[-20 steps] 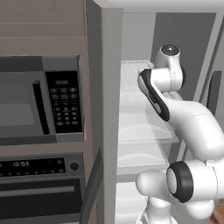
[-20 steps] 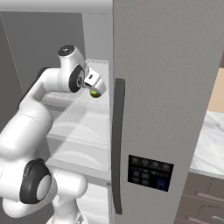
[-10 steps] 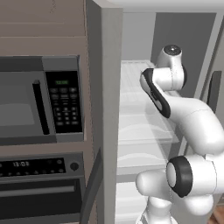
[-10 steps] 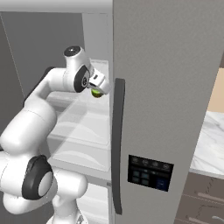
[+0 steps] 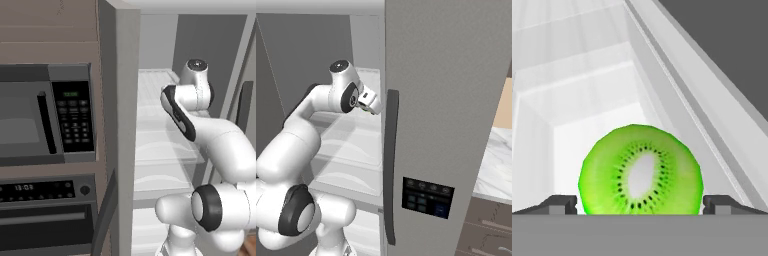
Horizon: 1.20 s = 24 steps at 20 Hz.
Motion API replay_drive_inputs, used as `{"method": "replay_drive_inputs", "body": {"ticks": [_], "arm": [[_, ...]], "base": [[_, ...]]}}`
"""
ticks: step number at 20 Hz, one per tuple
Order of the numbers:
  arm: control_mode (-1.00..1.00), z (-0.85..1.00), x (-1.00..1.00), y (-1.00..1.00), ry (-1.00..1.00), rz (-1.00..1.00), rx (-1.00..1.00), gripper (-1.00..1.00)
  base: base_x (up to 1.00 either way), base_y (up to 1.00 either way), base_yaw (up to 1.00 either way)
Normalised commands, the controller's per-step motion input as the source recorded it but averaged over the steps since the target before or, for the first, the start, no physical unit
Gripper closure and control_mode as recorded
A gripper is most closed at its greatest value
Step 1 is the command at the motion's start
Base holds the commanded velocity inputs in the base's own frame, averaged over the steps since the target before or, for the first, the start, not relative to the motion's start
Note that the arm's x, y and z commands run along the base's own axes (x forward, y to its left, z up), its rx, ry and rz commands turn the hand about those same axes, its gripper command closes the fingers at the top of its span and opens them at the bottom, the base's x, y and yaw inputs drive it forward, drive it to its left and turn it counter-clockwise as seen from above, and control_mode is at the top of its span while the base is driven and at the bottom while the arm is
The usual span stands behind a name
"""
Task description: Pick the kiwi and orange from the fridge and place them inside the tupperware on the counter.
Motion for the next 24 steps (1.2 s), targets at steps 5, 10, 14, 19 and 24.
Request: {"method": "replay_drive_inputs", "body": {"ticks": [5,10,14,19,24], "arm": [[-1.0,-0.12,0.09,-0.11,0.0,-0.01,0.0,-1.0],[-1.0,-0.04,0.32,-0.13,0.0,-0.01,0.0,-1.0],[-1.0,-0.13,0.33,0.0,0.0,0.0,-0.02,1.0],[-1.0,-0.31,-0.01,0.01,-0.06,0.0,-0.06,1.0],[-1.0,-0.35,-0.84,0.09,-0.17,-0.04,-0.01,1.0]], "base": [[0.0,0.0,0.0],[0.0,0.0,0.0],[0.0,0.0,0.0],[0.0,0.0,0.0],[0.0,0.0,0.0]]}}
